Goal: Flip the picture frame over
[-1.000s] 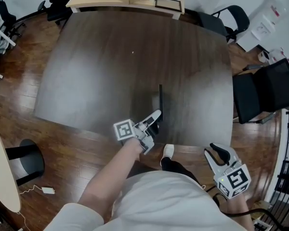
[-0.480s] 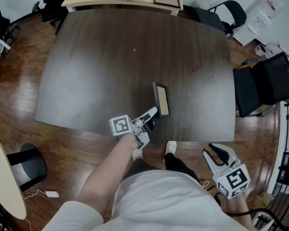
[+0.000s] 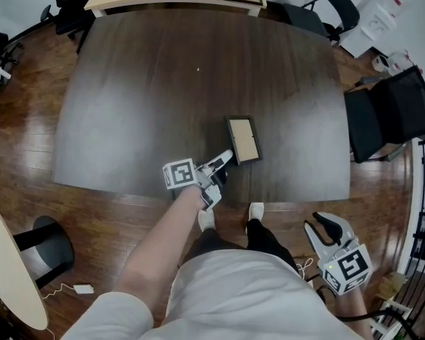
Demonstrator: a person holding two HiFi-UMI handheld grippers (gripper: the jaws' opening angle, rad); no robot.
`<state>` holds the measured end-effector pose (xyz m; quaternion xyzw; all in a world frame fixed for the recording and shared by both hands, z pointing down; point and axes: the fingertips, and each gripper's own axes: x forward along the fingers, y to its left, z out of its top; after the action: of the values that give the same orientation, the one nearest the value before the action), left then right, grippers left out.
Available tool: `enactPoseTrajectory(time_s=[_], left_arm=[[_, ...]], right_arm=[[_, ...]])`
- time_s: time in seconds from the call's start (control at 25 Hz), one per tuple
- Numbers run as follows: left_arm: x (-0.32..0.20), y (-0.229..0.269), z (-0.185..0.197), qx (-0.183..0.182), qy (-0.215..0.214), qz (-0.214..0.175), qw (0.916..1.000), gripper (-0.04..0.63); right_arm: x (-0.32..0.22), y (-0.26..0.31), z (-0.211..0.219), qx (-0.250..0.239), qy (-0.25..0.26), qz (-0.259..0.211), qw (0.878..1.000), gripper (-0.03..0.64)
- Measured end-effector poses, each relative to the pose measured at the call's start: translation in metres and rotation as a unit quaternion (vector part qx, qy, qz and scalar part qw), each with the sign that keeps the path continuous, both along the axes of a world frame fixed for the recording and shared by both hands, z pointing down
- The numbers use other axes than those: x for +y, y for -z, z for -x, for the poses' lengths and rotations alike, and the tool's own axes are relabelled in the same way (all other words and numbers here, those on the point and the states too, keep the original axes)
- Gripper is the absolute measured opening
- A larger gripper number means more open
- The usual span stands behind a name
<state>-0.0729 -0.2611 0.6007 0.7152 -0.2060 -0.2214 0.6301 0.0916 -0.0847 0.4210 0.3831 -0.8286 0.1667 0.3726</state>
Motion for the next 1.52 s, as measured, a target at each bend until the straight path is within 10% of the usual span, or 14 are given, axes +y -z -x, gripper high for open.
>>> enactPoseTrajectory(time_s=[0.6,1.04,1.52], left_arm=[[-0.020,-0.028,-0.003,-0.141,0.041,0.094,0.9846,0.002],[0.039,0.054,-0.010,-0.202,0.068,-0.018,0.9767,0.003],[0.289,0.168,-0.094,-0.200,0.040,-0.113,0.9723,0.003]], right_arm=[[0.045,-0.008,-0.010,-0.016,-0.022,0.006,1.000,0.101],[0.093,-0.009,-0.060,-0.068,0.015,-0.051,0.996,0.101],[0.202,-0.008,-0.107,-0.129,0.072,-0.069,0.987,0.100]])
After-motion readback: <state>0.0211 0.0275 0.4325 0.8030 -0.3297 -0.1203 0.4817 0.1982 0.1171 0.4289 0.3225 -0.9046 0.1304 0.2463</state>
